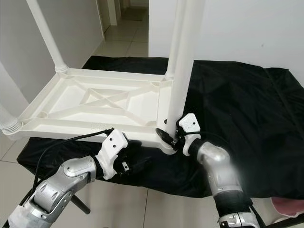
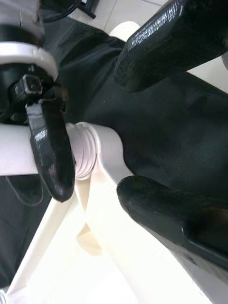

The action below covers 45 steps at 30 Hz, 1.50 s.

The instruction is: Building children table

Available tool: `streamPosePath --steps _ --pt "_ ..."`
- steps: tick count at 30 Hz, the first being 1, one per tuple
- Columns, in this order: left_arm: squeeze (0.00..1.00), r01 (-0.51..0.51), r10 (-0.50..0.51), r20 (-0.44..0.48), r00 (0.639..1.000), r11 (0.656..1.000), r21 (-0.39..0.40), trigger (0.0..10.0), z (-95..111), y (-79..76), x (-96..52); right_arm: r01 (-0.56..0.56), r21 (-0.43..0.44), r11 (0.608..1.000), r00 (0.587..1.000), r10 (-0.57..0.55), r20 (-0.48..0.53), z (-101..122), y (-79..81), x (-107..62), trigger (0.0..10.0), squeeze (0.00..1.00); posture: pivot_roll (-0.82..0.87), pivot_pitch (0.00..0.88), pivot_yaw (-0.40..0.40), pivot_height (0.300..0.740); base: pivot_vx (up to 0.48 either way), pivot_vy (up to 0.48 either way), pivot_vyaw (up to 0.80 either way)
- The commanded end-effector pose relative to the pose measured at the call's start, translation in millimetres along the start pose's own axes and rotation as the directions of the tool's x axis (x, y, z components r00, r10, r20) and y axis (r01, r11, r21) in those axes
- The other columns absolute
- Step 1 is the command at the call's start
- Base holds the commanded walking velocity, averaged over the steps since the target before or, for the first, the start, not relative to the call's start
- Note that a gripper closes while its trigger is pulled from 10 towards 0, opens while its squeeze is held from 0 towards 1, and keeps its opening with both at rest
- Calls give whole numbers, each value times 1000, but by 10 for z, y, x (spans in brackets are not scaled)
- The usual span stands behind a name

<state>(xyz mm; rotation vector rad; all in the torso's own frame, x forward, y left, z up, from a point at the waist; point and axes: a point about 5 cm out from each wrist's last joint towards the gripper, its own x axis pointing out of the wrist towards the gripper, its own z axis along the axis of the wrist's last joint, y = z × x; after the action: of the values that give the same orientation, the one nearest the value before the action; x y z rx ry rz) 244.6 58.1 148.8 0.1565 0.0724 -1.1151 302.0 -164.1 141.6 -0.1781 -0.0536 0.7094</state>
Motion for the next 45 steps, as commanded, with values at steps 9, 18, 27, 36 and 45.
streamPosePath --steps 9,18,27,36,45 --pt "0 46 -46 -15 999 999 2 10000 -45 -52 23 201 40 979 979 -200 -28 -14 38 -13 10000 0 -45 7 14 740 0 0 0" --pt "0 49 -48 -19 999 999 3 10000 -52 -50 14 468 80 880 882 -461 -94 -89 101 -35 10000 0 -40 7 13 740 0 0 0" --pt "0 48 -48 -22 999 999 1 10000 -59 -58 11 681 125 721 732 -666 -143 -126 306 57 10000 0 -33 12 12 740 0 0 0" --pt "0 32 -32 -23 999 999 4 10000 -49 -32 -12 699 166 696 713 -696 -84 13 359 128 10000 1000 -22 18 17 740 0 0 0" --pt "0 28 -27 -22 999 1000 5 10000 -41 -14 -11 625 179 760 774 -634 -10 85 298 86 10000 1000 -30 16 25 740 0 0 0"
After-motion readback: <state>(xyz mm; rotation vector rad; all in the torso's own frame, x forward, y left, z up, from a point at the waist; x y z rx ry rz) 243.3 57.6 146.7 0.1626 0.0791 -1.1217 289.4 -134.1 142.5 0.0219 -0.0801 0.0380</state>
